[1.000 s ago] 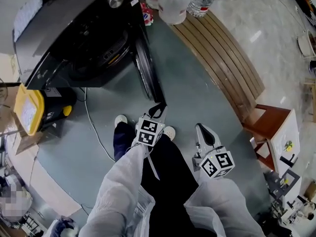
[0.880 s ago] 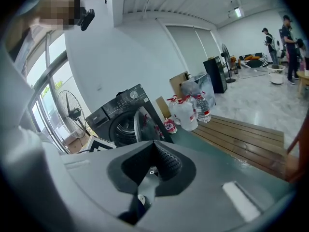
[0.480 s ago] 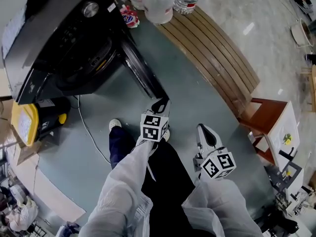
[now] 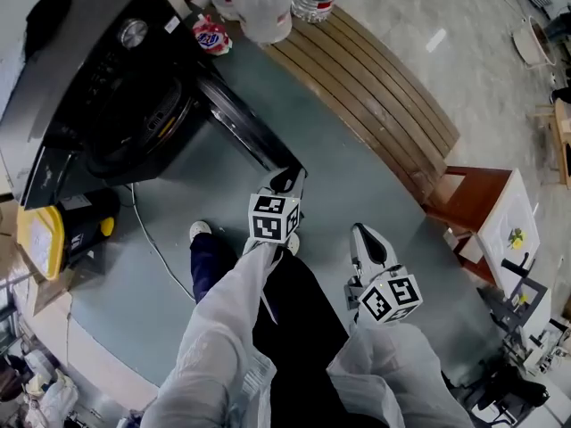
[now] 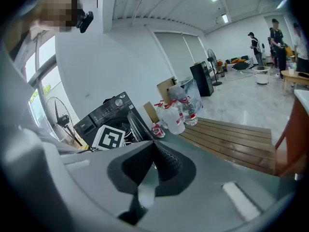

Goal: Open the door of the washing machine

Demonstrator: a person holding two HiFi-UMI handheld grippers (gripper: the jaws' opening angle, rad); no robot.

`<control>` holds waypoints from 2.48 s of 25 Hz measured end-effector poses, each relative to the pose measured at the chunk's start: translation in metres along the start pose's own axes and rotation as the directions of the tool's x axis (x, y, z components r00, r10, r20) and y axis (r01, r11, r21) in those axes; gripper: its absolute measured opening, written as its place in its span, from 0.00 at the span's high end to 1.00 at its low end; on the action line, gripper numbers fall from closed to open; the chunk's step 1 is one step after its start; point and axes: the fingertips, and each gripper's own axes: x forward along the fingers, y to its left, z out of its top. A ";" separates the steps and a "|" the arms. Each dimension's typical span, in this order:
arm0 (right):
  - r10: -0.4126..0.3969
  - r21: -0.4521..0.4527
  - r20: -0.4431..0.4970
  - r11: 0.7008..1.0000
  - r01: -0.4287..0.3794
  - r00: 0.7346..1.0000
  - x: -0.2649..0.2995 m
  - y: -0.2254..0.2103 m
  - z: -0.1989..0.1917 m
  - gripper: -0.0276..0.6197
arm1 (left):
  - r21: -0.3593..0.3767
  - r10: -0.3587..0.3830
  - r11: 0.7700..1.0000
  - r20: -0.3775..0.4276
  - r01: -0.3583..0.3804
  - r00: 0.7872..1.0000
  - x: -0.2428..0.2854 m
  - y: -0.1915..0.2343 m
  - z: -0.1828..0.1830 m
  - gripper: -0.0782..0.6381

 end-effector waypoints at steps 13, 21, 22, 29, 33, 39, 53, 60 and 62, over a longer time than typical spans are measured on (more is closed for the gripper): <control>-0.049 0.011 0.037 0.999 0.049 0.998 -0.024 -0.010 0.011 0.94 | -0.083 -0.055 0.995 -0.006 0.054 0.998 0.019 -0.015 0.012 0.83; -0.004 -0.015 0.048 1.000 0.004 0.999 -0.031 0.007 0.023 0.94 | 0.020 -0.100 0.995 -0.030 0.101 0.994 -0.053 -0.038 0.003 0.70; 0.029 -0.034 0.051 0.999 -0.027 0.998 -0.025 0.013 0.028 0.94 | 0.029 -0.079 0.996 -0.007 0.080 0.997 -0.067 -0.031 0.011 0.70; 0.188 -0.161 0.038 0.971 -0.179 0.981 -0.016 0.074 0.057 0.94 | 0.014 0.055 0.998 0.163 -0.058 0.985 -0.203 -0.001 0.062 0.71; 0.250 -0.214 0.067 0.949 -0.231 0.966 -0.017 0.119 0.077 0.94 | -0.028 0.129 0.992 0.275 -0.126 0.953 -0.287 0.014 0.085 0.72; 0.294 -0.259 0.088 0.930 -0.263 0.952 -0.027 0.192 0.090 0.94 | -0.035 0.174 0.984 0.373 -0.173 0.911 -0.394 0.023 0.078 0.75; 0.276 -0.350 0.063 0.906 -0.238 0.959 -0.095 0.288 0.029 0.95 | -0.010 0.188 0.979 0.419 -0.202 0.888 -0.520 0.019 0.021 0.89; 0.278 -0.362 0.076 0.902 -0.234 0.957 -0.114 0.303 0.011 0.95 | 0.022 0.184 0.977 0.401 -0.210 0.898 -0.540 0.015 -0.003 0.89; 0.280 -0.366 0.077 0.901 -0.234 0.957 -0.118 0.304 0.007 0.95 | 0.020 0.191 0.976 0.406 -0.217 0.894 -0.545 0.014 -0.007 0.89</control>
